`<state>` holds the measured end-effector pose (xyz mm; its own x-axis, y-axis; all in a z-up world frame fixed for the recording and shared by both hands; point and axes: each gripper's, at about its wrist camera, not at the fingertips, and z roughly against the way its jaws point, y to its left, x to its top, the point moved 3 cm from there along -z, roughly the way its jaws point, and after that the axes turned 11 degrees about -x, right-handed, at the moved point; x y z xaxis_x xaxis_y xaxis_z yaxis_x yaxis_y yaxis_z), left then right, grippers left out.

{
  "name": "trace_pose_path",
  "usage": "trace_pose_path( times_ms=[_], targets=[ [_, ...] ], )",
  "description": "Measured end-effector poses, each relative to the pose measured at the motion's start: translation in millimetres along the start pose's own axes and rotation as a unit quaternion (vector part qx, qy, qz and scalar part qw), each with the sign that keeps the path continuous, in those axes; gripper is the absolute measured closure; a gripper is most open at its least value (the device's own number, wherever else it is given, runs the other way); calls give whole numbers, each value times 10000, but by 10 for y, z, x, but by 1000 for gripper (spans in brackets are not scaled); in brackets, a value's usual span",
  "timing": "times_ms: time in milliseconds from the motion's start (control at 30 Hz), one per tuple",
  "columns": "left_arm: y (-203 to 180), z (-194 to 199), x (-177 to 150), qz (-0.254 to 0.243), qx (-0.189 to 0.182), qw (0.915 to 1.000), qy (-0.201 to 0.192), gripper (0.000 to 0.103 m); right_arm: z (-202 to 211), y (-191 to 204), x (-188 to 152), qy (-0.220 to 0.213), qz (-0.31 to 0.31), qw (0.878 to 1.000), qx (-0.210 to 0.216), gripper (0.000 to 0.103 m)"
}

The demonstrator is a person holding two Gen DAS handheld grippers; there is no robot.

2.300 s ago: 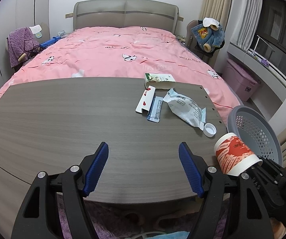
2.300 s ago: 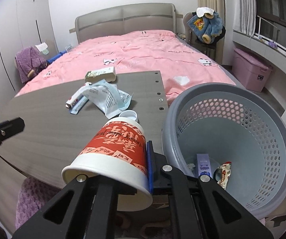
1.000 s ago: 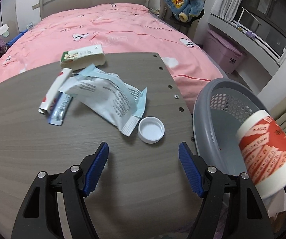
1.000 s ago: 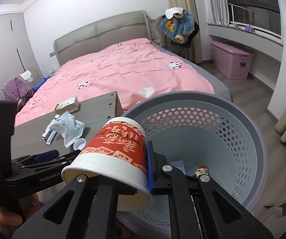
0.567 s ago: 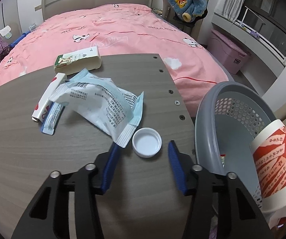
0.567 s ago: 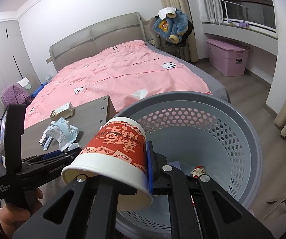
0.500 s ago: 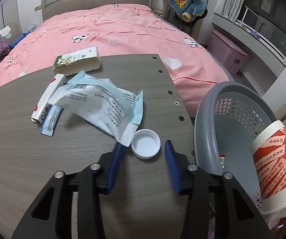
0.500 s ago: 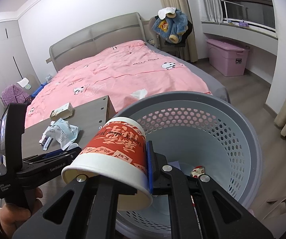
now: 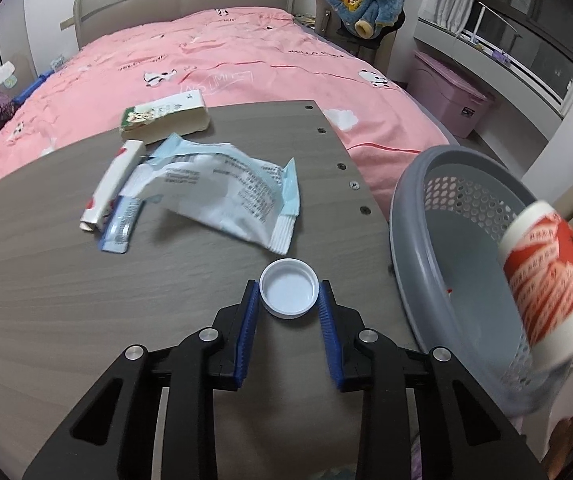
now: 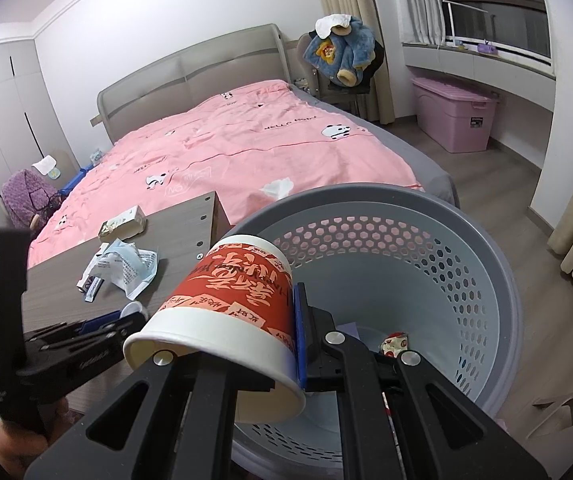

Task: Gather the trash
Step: 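Carry the cap and the cup over the wastebasket with both grippers, then open both grippers to drop the cap and cup into the wastebasket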

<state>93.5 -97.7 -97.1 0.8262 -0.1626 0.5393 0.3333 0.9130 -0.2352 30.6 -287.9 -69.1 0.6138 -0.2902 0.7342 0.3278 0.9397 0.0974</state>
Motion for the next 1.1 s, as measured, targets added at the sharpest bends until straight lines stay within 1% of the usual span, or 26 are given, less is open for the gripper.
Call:
trace_pose_path(
  times_ms=[167,267,333,500,600,800,900,1100],
  targets=[
    [-49,225,-30,-234,51,9995,-196,74,-4,-75,-34,20,-28,10000,-68,95],
    [-183,360,11,-437,-24,9984,-368,74,-6,-160,-55,53,-71,9999,-128,95],
    [-316,430,67,-580,-169,9970,-483,74,-4,-225,-60,71,-95,9998,-181,95],
    [-675,385,176,-903,-473,9935,-513,74,-21,-407,-54,121,-247,9992,-299,95],
    [-879,311,213,-1128,-565,9904,-558,74,-34,-513,-61,160,-302,9986,-400,95],
    [-1154,35,225,-1356,-664,9881,-301,74,-93,-653,-69,250,-389,9973,-569,95],
    [-1223,-35,252,-1436,-680,9869,-261,74,-131,-705,-63,287,-407,9968,-623,95],
    [-1302,-172,305,-1419,-784,9867,-70,74,-225,-729,-41,462,-402,9965,-569,95]
  ],
)
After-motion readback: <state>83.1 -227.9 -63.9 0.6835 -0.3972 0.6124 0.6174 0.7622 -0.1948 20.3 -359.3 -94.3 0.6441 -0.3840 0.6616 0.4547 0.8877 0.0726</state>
